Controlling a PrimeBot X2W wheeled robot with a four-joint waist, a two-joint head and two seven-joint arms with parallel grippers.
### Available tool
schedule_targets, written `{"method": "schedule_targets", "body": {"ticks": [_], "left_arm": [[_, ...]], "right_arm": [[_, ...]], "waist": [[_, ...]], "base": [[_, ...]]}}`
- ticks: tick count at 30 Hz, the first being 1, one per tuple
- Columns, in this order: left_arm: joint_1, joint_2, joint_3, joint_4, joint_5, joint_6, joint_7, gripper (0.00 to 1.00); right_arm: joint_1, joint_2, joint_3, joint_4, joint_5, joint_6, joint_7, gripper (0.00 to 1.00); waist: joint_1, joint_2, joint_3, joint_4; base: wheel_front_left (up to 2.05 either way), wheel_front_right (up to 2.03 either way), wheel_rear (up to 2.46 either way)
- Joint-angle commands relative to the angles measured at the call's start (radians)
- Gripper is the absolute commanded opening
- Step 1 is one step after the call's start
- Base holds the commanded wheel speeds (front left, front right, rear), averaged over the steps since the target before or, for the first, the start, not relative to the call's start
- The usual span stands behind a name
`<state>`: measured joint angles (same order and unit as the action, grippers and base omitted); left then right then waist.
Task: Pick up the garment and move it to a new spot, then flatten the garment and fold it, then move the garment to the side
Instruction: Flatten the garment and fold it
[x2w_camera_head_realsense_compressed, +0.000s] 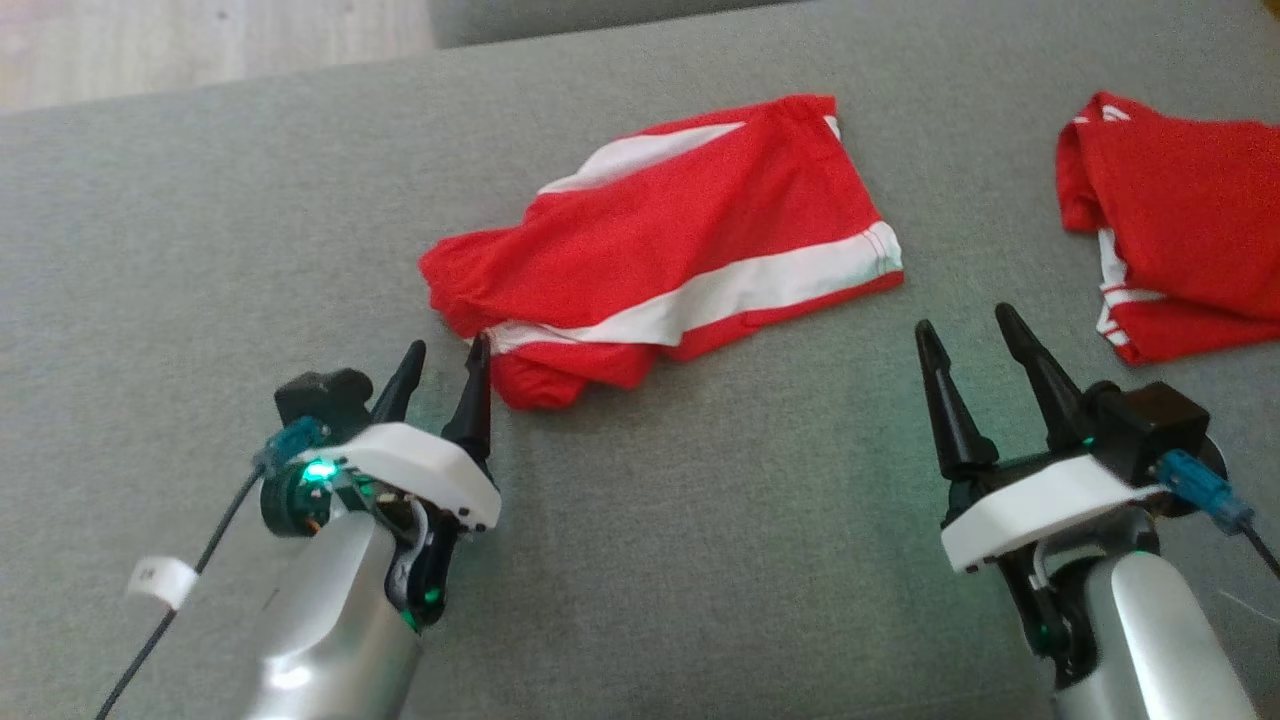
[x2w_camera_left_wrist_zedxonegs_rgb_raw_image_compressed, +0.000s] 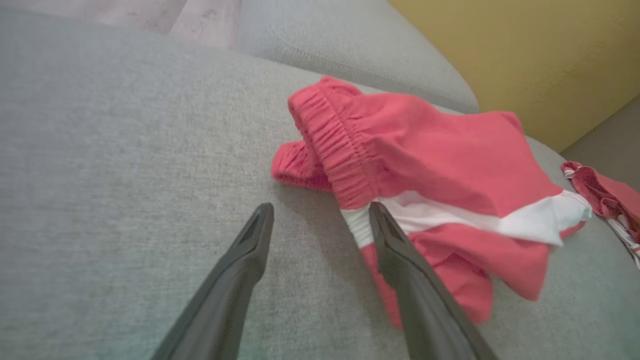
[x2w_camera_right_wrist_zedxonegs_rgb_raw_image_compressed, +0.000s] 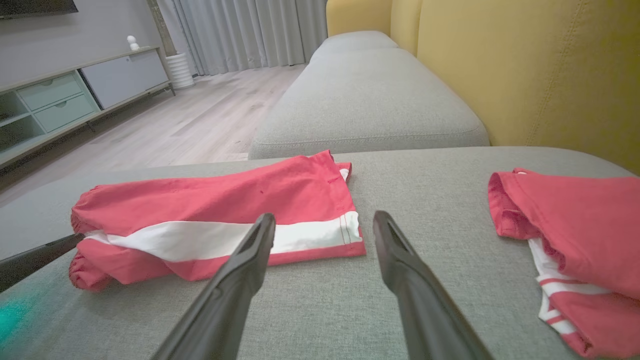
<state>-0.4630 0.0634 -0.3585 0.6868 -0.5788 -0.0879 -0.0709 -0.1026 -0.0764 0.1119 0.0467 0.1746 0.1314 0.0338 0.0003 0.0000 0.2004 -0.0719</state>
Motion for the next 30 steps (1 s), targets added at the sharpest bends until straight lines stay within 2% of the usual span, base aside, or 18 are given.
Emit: {"method": "schedule_targets", "body": {"ticks": [1,7,16,28,29,30], "left_arm": [[-0.054,0.005,0.030,0.002,-0.016,-0.001,0.003,1.00],[-0.089,-0.005,0.007,0.066,-0.069,-0.026,0.016,1.00],[-0.068,-0.007,-0.029,0.036,-0.125,-0.039,0.020,1.00],[-0.064,0.006,-0.047,0.015,-0.129,-0.008,0.090,1.00],[-0.067,0.009,-0.049,0.015,-0.124,-0.006,0.083,0.97],[-0.069,0.013,-0.052,0.013,-0.116,-0.004,0.073,0.26]], "right_arm": [[-0.037,0.003,0.025,-0.025,-0.004,-0.001,-0.015,1.00],[-0.045,0.008,0.021,-0.007,0.000,-0.001,-0.033,1.00],[-0.041,0.010,0.017,0.005,0.003,-0.001,-0.036,1.00],[-0.041,0.012,0.028,-0.001,0.010,-0.001,-0.027,1.00],[-0.041,0.012,0.029,-0.001,0.011,-0.001,-0.027,1.00],[-0.042,0.012,0.030,-0.001,0.012,-0.001,-0.027,1.00]], "waist": [[-0.0003,0.0000,0.027,-0.023],[-0.0003,0.0000,0.035,-0.032],[-0.0003,0.0000,0.012,-0.027],[-0.0003,0.0000,0.007,-0.033],[-0.0003,0.0000,0.007,-0.035],[-0.0003,0.0000,0.007,-0.036]], "base": [[0.00,0.00,0.00],[0.00,0.00,0.00],[0.00,0.00,0.00],[0.00,0.00,0.00],[0.00,0.00,0.00],[0.00,0.00,0.00]]}}
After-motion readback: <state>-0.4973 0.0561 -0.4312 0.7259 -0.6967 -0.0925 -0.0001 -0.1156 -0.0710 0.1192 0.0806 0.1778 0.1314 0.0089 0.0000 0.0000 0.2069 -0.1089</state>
